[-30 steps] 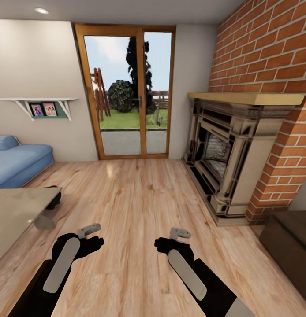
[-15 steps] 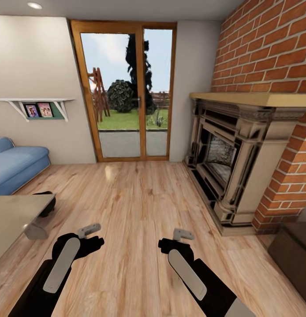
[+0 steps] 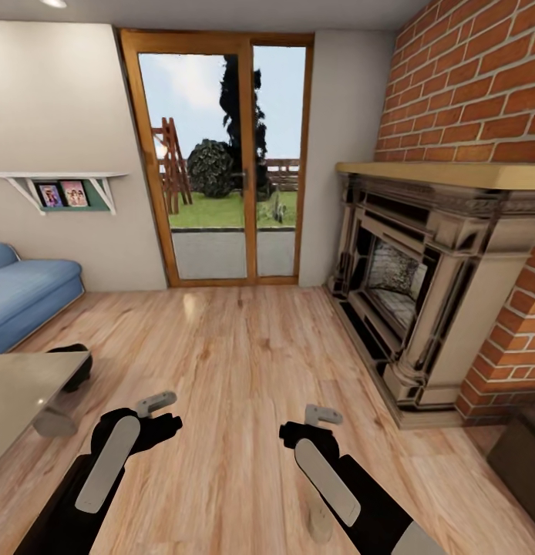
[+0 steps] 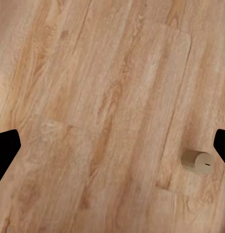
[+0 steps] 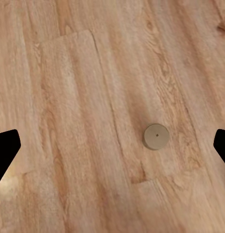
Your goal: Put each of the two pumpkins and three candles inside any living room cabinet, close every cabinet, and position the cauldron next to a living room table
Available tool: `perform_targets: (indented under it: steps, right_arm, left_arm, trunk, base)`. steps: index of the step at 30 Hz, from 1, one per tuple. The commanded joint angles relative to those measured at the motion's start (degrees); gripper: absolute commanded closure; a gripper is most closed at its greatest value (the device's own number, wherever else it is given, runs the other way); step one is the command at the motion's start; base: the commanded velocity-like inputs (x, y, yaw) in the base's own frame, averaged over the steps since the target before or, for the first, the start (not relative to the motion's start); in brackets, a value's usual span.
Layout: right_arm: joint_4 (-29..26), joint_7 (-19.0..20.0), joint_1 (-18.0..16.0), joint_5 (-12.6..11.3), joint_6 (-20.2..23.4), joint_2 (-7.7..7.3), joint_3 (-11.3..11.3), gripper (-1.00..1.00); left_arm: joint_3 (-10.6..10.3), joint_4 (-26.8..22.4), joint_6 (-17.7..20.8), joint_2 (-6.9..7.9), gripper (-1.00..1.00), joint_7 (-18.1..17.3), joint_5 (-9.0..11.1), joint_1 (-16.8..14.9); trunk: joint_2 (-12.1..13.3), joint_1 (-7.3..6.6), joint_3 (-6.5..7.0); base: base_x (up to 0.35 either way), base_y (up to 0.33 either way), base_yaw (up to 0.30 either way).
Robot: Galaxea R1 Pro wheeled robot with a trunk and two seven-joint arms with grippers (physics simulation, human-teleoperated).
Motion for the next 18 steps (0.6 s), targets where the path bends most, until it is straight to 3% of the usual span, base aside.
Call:
perform_targets:
  steps: [1,10,14,18]
  right_arm:
    - [-0.05,-0.6,-0.04,-0.3,0.26,-0.01,0.07,-1.0]
    - [-0.08,-3.8,-0.07,-0.35,0.25,-0.01,-0.09,-1.0]
    - [0.0,-3.99,-0.06,-0.32,0.26,-0.04,-2.36,-1.0]
    - [0.5,-4.1,-0.06,-0.3,0.26,-0.08,-3.07,-1.0]
  left_arm:
    - [-0.12,-0.05,0.04,0.06,-1.0,0.6,0.55,-0.05]
    - [-0.11,-0.05,0.04,0.06,-1.0,0.6,0.55,-0.05]
    - [-0.11,-0.05,0.04,0.06,-1.0,0.6,0.49,-0.05]
    - [-0.12,-0.05,0.04,0.06,-1.0,0.6,0.52,-0.05]
  trunk:
    - [-0.03,0.02,-0.06]
    - [-0.03,0.02,-0.06]
    - [-0.03,0.02,-0.06]
    - [-0.03,0.02,-0.06]
  base:
    - [0.214,0.147,0.0]
    - [0.191,0.099,0.0]
    - [0.178,0.019,0.0]
    - [0.076,0.003,0.0]
